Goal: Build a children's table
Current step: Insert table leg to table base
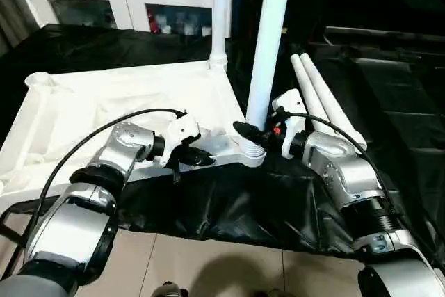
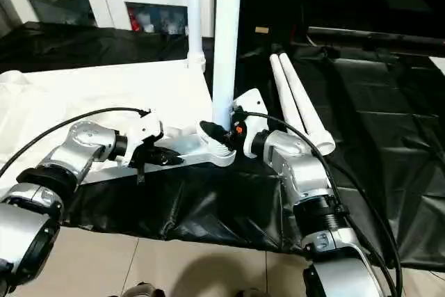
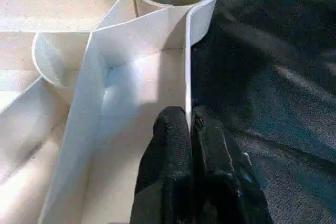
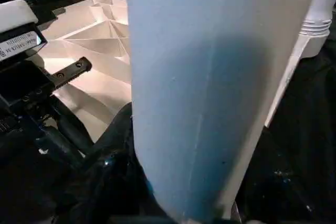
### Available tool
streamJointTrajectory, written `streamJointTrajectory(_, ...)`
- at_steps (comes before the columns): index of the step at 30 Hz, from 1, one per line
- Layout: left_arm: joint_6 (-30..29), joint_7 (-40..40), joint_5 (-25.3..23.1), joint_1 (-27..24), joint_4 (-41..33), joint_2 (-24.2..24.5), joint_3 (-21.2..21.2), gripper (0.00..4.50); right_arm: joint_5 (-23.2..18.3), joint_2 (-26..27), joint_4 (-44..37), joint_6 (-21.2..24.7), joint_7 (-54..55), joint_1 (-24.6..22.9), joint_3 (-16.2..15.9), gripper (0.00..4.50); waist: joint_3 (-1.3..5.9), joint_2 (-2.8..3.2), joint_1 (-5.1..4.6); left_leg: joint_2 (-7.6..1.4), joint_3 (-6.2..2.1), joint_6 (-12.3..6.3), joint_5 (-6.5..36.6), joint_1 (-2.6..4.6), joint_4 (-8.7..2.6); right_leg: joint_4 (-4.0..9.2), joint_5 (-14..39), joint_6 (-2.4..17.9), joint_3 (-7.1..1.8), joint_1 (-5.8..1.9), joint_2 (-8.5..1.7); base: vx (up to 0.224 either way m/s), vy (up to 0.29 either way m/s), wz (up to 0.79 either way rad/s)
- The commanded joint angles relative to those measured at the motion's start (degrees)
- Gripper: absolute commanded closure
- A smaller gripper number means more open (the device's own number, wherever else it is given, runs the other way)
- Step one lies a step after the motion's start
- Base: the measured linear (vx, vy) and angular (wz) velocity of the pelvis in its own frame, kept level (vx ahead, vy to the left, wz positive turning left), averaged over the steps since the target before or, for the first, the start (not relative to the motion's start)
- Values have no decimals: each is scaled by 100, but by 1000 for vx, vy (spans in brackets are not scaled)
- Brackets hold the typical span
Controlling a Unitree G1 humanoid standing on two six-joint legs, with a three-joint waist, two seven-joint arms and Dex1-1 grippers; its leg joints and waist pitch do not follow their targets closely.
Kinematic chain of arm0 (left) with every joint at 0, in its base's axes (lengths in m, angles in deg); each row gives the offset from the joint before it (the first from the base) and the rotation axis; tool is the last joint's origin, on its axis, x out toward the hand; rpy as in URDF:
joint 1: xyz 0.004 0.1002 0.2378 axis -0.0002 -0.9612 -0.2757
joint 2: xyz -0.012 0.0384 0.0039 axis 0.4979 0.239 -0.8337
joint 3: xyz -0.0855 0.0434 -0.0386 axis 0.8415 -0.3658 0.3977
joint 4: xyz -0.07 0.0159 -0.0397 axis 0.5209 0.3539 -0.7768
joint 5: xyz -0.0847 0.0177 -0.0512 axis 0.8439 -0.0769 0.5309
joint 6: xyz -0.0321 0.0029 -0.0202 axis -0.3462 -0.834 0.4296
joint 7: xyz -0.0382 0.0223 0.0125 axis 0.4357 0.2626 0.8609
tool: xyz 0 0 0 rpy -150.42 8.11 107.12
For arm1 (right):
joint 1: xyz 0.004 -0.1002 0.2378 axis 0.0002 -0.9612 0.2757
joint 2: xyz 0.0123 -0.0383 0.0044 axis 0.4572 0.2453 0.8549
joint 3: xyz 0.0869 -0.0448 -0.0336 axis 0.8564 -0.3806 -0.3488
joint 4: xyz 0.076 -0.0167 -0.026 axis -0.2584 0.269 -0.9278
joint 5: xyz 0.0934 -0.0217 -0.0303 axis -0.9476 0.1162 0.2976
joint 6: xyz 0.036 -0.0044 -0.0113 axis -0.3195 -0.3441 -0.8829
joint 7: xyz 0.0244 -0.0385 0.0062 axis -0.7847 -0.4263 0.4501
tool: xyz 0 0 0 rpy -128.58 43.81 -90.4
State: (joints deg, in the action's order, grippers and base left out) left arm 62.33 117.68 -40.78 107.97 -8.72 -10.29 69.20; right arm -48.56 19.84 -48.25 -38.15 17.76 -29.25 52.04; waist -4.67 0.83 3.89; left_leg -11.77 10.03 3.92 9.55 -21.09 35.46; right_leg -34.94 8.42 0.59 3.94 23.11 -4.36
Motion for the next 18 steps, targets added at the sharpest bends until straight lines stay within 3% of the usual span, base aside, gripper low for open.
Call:
streamJointTrajectory(1, -81, 16, -74, -156, -99, -59, -104, 450, 134, -58, 39, -158, 13, -62, -30, 260, 482, 39, -40, -100, -70, 128, 2186, 154, -483, 543, 2643, 1070, -215, -209, -369, 0, 0, 0)
streamJointTrajectory(6, -178, 106, 4, -227, -267, -37, -58, 450, 205, -32, 207, -317, 70, -107, -29, 260, 486, 48, -63, -98, -68, 119, 2175, 143, -484, 524, 2480, 1142, -217, -207, -360, 0, 0, 0)
streamJointTrajectory(18, -322, 199, 62, -368, -591, 11, -20, 450, -52, 318, 1182, -761, 312, 20, 420, 260, 483, 101, -105, -102, -79, 119, 2355, 141, -497, 513, 2425, 1229, -212, -211, -357, 0, 0, 0)
